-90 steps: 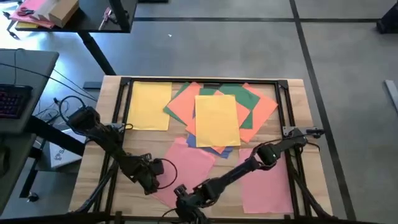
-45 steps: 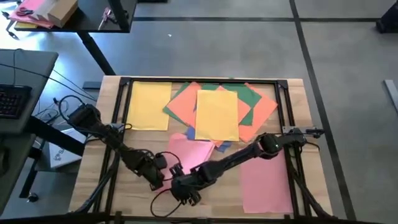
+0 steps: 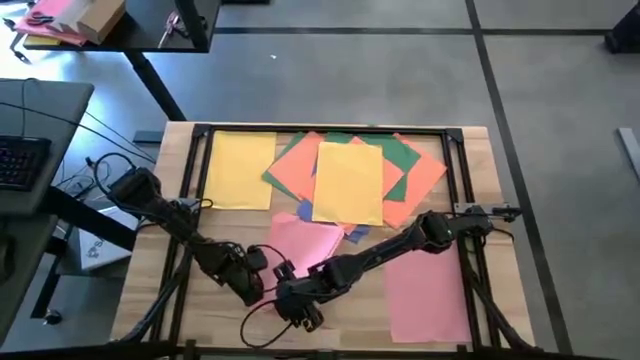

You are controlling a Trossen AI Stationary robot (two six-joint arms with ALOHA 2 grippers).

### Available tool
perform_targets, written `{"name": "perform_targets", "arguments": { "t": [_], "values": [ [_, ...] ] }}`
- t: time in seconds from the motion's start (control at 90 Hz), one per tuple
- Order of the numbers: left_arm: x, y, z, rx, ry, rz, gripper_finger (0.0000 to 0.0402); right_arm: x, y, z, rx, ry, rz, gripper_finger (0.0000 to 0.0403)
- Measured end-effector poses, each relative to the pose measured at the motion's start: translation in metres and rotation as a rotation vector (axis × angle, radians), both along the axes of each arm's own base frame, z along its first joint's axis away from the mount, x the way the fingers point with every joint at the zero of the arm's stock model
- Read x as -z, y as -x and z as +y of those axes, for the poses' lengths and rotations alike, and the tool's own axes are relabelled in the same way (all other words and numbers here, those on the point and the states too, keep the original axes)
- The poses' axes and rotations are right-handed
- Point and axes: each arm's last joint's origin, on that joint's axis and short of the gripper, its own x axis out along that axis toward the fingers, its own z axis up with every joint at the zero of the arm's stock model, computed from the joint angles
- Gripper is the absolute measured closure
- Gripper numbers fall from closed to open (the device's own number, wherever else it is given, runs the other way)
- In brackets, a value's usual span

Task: Organize paper
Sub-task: Stack the pink paper on top of the stacked pink papers

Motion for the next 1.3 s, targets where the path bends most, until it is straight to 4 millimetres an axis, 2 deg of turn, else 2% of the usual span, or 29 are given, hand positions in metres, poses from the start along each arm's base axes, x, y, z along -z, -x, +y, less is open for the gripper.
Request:
{"name": "perform_targets", "arguments": {
  "t": [0.178,0.344,0.4,0.656,0.844,1.0,1.067,1.3],
  "values": [
    [0.0,0.0,0.0,-0.013,-0.011,-0.011,0.0222,0.005,0.001,-0.006,0.007,0.013,0.048,0.0188],
    [0.0,0.0,0.0,-0.021,-0.008,-0.016,0.0222,0.044,-0.003,-0.012,0.008,0.04,0.18,0.0188],
    [0.0,0.0,-0.001,-0.029,-0.009,-0.02,0.0222,0.05,-0.002,-0.012,0.008,0.05,0.206,0.0188],
    [0.0,0.004,-0.005,-0.053,-0.034,-0.053,0.0222,0.043,0.011,-0.001,-0.015,0.063,0.254,0.0188],
    [0.0,0.005,-0.007,-0.044,-0.041,-0.058,0.0222,0.043,0.018,0.014,-0.002,-0.085,0.33,0.0188],
    [0.0,0.006,-0.008,-0.045,-0.047,-0.066,0.0222,0.054,0.024,0.028,0.056,-0.008,0.311,0.0188],
    [0.0,0.006,-0.008,-0.046,-0.048,-0.066,0.0222,0.061,0.027,0.031,0.08,0.011,0.327,0.0195],
    [0.0,0.006,-0.008,-0.039,-0.057,-0.072,0.0223,0.063,0.028,0.038,0.097,0.011,0.31,0.0232]
  ]
}}
